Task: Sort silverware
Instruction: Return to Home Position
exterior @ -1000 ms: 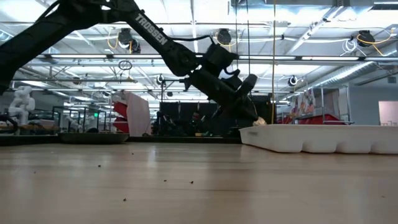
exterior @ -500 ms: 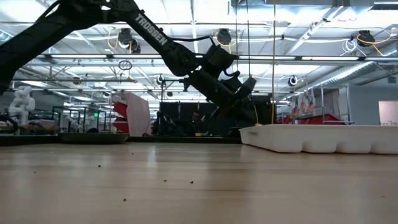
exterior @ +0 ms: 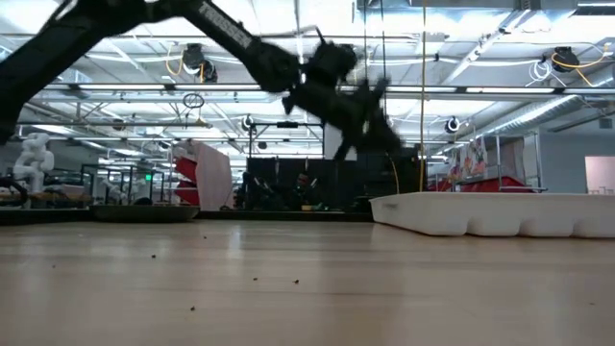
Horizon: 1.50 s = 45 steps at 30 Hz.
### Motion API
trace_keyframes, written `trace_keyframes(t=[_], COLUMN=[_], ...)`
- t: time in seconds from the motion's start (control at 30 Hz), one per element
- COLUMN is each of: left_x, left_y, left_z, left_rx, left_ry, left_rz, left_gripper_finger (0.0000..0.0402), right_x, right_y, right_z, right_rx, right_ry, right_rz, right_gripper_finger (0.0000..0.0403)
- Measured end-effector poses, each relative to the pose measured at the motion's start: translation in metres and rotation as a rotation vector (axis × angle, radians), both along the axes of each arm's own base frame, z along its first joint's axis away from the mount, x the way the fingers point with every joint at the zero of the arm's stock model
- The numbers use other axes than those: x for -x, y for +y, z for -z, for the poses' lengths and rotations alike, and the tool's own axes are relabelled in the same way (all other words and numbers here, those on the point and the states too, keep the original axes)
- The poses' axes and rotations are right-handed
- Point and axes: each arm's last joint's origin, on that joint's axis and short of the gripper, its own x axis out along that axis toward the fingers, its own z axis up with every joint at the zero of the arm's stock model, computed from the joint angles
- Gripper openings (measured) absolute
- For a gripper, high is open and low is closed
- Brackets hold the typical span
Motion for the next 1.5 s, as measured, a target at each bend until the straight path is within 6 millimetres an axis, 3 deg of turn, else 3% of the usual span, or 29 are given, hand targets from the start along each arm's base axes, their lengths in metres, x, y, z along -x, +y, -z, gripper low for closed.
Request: trace_keyframes(t=[0.13,0.23,0.37,0.47,0.57,0.67,0.73,0.8,1.0,1.13,1.2,1.33,1.5], left_x=[0.013,0.038,0.094,0.147,0.195,0.235,0.254,0.266,0.277,0.277,0.278,0.282,0.284], left_y=[-0.007,-0.014,-0.028,-0.038,-0.049,-0.061,-0.071,-0.082,-0.118,-0.133,-0.138,-0.141,-0.142], left_z=[-0.068,-0.132,-0.219,-0.272,-0.309,-0.327,-0.327,-0.321,-0.286,-0.250,-0.229,-0.191,-0.148], left_rx=[-0.013,-0.109,-0.309,-0.448,-0.530,-0.562,-0.565,-0.546,-0.507,-0.418,-0.358,-0.228,-0.139], left_ry=[-0.163,-0.326,-0.531,-0.656,-0.735,-0.736,-0.693,-0.660,-0.760,-0.910,-0.984,-1.107,-1.099], left_rz=[0.120,0.191,0.195,0.166,0.128,0.109,0.142,0.208,0.442,0.495,0.511,0.430,0.407], left_gripper_finger=[0.0068,0.0068,0.0068,0.0068,0.0067,0.0067,0.0067,0.0067,0.0067,0.0067,0.0067,0.0067,0.0067], right_x=[0.014,0.034,0.068,0.091,0.109,0.121,0.125,0.124,0.113,0.110,0.111,0.119,0.121], right_y=[-0.007,-0.023,-0.059,-0.098,-0.139,-0.175,-0.187,-0.184,-0.135,-0.119,-0.117,-0.118,-0.128], right_z=[-0.012,-0.028,-0.054,-0.069,-0.078,-0.080,-0.080,-0.076,-0.035,-0.014,-0.012,-0.011,0.016], right_rx=[0.064,0.067,0.077,0.072,0.030,-0.041,-0.069,-0.057,0.049,0.031,-0.040,-0.059,-0.028], right_ry=[-0.081,-0.158,-0.334,-0.427,-0.490,-0.535,-0.563,-0.586,-0.614,-0.679,-0.773,-1.208,-1.210], right_rz=[-0.054,-0.078,-0.131,-0.174,-0.197,-0.205,-0.212,-0.240,-0.388,-0.416,-0.524,-0.866,-0.832], right_gripper_finger=[0.0173,0.0173,0.0173,0.0173,0.0173,0.0173,0.0173,0.0173,0.0173,0.0173,0.0171,0.0150,0.0113])
